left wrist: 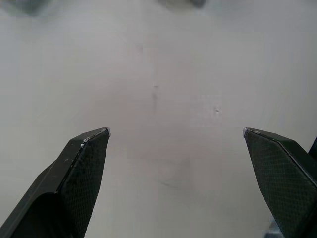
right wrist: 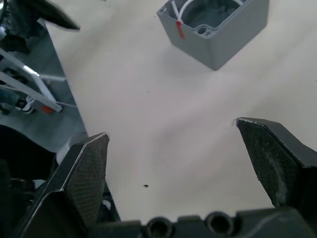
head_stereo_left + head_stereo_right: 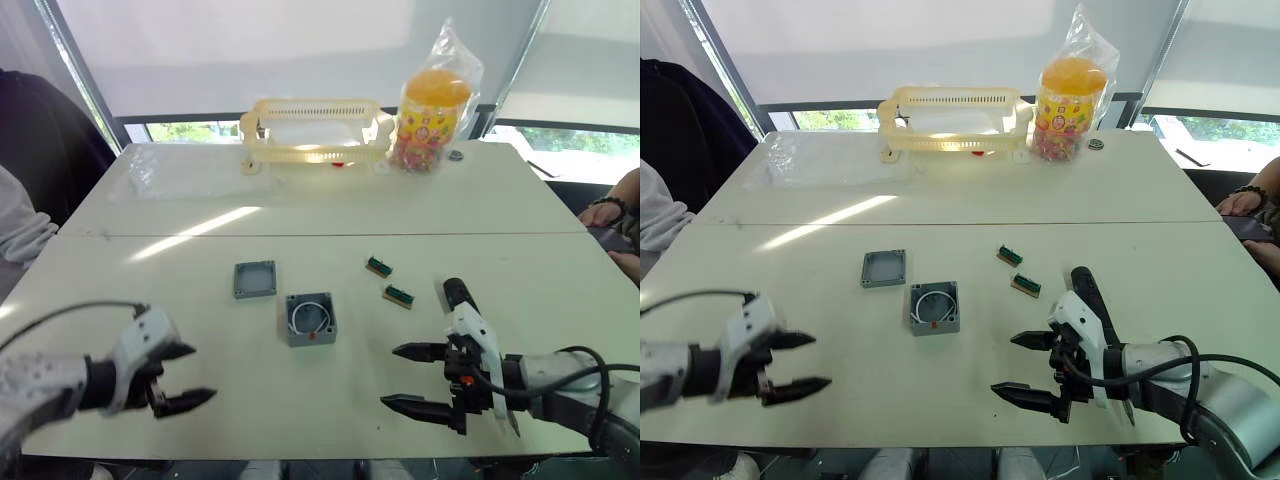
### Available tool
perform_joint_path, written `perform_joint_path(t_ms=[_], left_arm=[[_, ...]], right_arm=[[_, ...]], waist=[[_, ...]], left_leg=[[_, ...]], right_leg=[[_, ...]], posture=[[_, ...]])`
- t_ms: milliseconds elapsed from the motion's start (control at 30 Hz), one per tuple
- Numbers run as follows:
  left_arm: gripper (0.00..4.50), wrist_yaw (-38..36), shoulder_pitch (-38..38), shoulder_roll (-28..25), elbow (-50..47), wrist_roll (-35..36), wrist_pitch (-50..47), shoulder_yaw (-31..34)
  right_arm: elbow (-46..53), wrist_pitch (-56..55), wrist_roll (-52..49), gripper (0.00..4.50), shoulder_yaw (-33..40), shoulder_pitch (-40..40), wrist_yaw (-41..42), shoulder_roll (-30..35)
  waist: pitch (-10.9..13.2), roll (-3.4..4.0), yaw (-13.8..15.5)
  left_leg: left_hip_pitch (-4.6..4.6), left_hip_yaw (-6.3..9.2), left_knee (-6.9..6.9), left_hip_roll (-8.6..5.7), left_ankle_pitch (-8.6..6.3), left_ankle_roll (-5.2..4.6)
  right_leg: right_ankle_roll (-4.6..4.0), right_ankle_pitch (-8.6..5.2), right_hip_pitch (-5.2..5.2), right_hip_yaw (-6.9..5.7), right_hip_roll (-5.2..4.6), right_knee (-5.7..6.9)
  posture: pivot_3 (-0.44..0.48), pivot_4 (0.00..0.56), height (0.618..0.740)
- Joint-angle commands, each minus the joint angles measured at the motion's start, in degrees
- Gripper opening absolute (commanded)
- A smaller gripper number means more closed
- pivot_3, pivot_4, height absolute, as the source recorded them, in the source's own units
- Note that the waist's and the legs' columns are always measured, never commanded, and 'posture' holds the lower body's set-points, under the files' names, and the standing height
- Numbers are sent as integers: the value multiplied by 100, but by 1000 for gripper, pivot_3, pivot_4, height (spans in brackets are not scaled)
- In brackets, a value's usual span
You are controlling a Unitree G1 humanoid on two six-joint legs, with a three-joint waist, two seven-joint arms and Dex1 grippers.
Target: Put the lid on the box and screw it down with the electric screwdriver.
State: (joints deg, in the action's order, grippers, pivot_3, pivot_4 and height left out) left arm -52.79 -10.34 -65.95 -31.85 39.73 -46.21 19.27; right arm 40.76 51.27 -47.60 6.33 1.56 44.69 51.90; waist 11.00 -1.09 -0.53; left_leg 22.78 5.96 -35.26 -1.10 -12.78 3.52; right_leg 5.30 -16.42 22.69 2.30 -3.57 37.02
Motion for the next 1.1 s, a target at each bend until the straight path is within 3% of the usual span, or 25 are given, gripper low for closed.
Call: perform_joint_path(t_ms=[33, 133, 233, 333, 567, 1100], left_arm=[[4438, -552, 1013, -632, 176, 265, -218, -206], [4438, -899, 2550, -811, 311, 316, -466, -1142], [4438, -1306, 4461, -167, 600, -155, -506, -2506], [4438, -1566, 5317, 411, 987, -451, -520, -3236], [4438, -1738, 5756, 1386, 1422, -1237, -306, -4390], [4438, -1598, 5390, 2181, 1657, -2263, 84, -5045]], right_arm=[[23, 208, -370, 4500, 254, -421, -81, 64], [72, 335, -459, 4500, 192, -752, -42, 187], [272, 495, -584, 4500, 59, -1051, -198, 165], [379, 607, -551, 4500, -162, -1317, -530, 4], [459, 528, -153, 4500, -463, -1333, -1287, -404], [544, 299, 309, 4500, -600, -957, -1618, -707]], waist=[[1, 0, -11], [6, 3, -20], [6, 4, 0], [6, 3, -25], [8, 2, -63], [8, 2, -30]], left_leg=[[3, 0, -1, -2, 0, 0], [11, -5, 3, -8, 0, 0], [26, 2, 5, -14, 0, -2], [43, 14, -5, -14, 1, -3], [53, 16, -4, -4, 2, -4], [53, 19, -14, -5, 2, -5]], right_leg=[[0, 0, 1, 0, -1, 1], [2, 1, 7, 1, -2, -5], [28, 10, 18, -4, 8, -2], [55, 25, 30, -6, 18, 9], [56, 26, 55, 1, 32, 26], [56, 26, 54, 1, 31, 35]], posture=[[0, 150, 740], [0, 150, 740], [0, 150, 740], [0, 150, 740], [0, 150, 740], [0, 150, 740]])
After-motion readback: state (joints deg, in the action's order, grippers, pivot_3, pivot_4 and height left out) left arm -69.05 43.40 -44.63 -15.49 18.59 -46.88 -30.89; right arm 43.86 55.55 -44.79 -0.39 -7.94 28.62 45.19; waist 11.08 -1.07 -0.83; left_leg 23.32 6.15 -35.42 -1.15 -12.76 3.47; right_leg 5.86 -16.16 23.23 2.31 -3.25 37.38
